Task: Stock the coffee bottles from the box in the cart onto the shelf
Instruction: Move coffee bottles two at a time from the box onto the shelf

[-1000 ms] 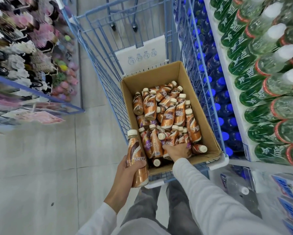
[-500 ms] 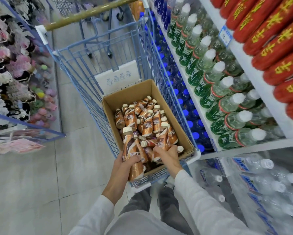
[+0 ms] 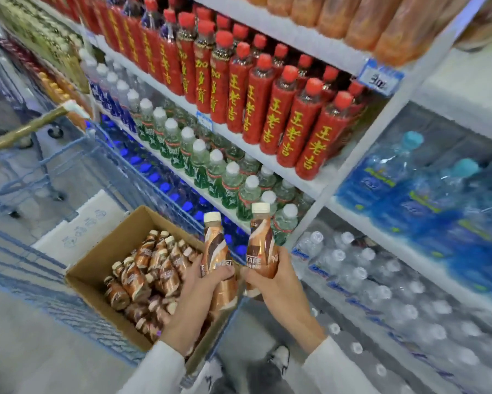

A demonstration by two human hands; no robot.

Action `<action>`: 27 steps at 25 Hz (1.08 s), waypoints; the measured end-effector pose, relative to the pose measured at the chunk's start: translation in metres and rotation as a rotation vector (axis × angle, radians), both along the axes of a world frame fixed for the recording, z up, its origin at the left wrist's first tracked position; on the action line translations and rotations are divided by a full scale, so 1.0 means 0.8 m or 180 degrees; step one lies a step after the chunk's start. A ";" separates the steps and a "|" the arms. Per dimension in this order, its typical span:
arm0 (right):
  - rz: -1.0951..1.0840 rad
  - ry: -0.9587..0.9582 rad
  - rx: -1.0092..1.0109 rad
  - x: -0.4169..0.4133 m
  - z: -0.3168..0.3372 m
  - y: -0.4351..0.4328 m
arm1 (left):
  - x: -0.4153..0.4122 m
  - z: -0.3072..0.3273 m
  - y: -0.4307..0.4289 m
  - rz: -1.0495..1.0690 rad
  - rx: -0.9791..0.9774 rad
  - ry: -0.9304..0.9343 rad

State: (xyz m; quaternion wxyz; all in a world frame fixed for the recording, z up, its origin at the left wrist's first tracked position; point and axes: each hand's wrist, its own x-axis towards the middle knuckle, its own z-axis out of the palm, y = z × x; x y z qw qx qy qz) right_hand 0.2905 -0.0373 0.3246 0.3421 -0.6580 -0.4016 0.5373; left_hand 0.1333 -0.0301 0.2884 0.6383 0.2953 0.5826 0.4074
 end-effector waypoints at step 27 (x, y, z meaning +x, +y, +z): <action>-0.2012 -0.0892 0.2196 0.484 0.283 0.087 | 0.542 0.319 0.229 -0.2164 0.2594 -0.0125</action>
